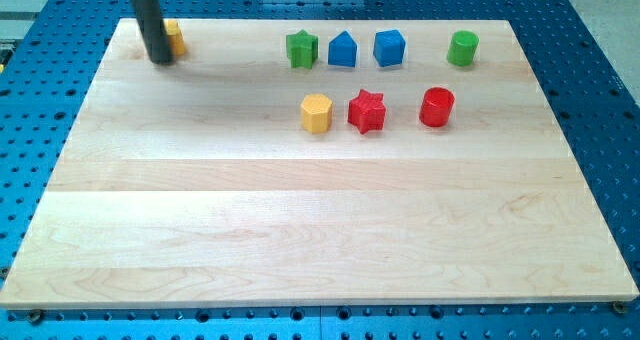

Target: Push the triangle downwards

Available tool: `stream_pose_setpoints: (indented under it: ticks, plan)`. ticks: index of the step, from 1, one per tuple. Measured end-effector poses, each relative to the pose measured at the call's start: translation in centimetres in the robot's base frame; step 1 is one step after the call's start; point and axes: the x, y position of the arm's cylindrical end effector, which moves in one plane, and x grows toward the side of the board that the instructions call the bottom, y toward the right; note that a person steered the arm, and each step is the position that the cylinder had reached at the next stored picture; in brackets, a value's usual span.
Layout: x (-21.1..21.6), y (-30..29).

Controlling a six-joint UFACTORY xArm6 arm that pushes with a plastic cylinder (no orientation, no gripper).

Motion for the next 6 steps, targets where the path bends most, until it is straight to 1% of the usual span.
stream_pose_setpoints:
  ticks: [1,2,3,4,5,6]
  plan:
    - [0.0,5.3]
    - [-2.1,5.7]
    - [-1.9,0.4]
    - [-1.9,-0.1]
    - [-1.1,7.6]
    - [-3.3,18.9]
